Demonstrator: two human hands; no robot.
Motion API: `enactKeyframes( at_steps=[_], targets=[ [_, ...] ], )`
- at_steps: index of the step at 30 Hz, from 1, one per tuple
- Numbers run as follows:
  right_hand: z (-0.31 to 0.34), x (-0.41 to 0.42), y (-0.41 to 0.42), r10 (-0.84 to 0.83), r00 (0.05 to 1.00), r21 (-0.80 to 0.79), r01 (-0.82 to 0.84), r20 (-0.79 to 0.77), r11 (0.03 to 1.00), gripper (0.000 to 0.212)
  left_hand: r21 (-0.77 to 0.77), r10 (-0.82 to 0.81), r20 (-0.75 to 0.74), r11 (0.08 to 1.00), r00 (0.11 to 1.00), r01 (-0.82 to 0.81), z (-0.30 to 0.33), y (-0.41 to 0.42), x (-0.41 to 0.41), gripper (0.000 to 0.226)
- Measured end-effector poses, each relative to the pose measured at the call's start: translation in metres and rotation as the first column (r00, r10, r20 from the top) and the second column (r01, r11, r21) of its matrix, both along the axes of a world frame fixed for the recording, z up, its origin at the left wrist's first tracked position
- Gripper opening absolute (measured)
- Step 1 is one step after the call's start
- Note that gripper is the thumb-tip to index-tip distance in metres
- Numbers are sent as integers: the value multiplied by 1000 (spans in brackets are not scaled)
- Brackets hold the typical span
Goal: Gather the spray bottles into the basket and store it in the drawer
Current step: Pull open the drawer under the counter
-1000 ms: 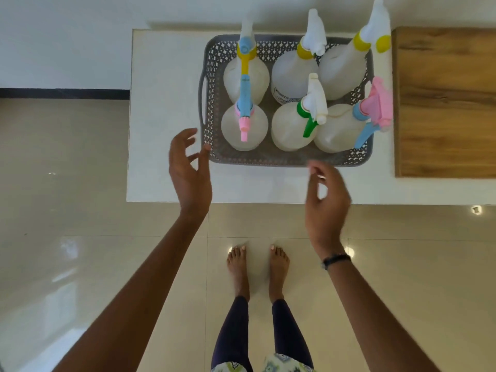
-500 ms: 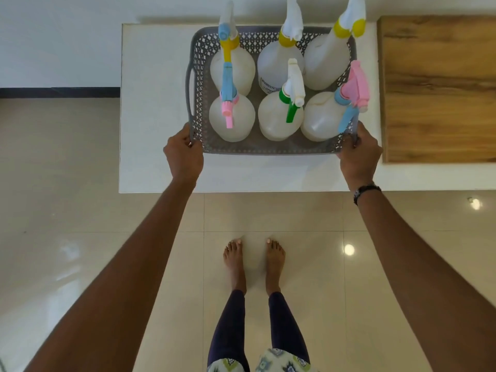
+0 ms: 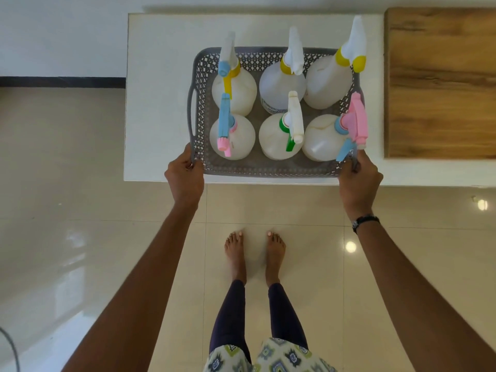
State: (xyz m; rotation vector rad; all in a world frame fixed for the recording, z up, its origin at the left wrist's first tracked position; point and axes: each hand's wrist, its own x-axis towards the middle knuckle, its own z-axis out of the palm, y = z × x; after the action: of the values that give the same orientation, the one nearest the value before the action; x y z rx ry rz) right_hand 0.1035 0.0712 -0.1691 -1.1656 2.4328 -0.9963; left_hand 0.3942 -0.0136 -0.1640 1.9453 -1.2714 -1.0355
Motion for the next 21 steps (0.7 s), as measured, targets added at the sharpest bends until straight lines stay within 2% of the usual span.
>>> enactKeyframes(
  at_steps=[11,13,14,16,18,21],
  targets=[
    [5,3,5,11,999,1,-11,42,1000,17,17,4,-55,1000,998,-4,-6,8,4,39],
    [-3,3,11,-40,987,-6,41,153,999,17,15,-12,-74,1000,997,13,-4,10,5,33],
    [-6,6,17,-88,962,-27,98,259,995,24,18,13,-117,1000,993,-11,-2,13,5,26],
    [-12,21,37,-196,890,-46,235,411,971,29,69,183,-268,983,946,-171,1,23,6,19],
    [-17,44,62,-247,869,-21,283,429,959,26,139,398,-326,918,858,-373,-5,41,14,25],
    [-30,81,96,-142,911,93,115,388,989,23,241,612,-266,790,745,-564,-22,63,42,24]
  ],
)
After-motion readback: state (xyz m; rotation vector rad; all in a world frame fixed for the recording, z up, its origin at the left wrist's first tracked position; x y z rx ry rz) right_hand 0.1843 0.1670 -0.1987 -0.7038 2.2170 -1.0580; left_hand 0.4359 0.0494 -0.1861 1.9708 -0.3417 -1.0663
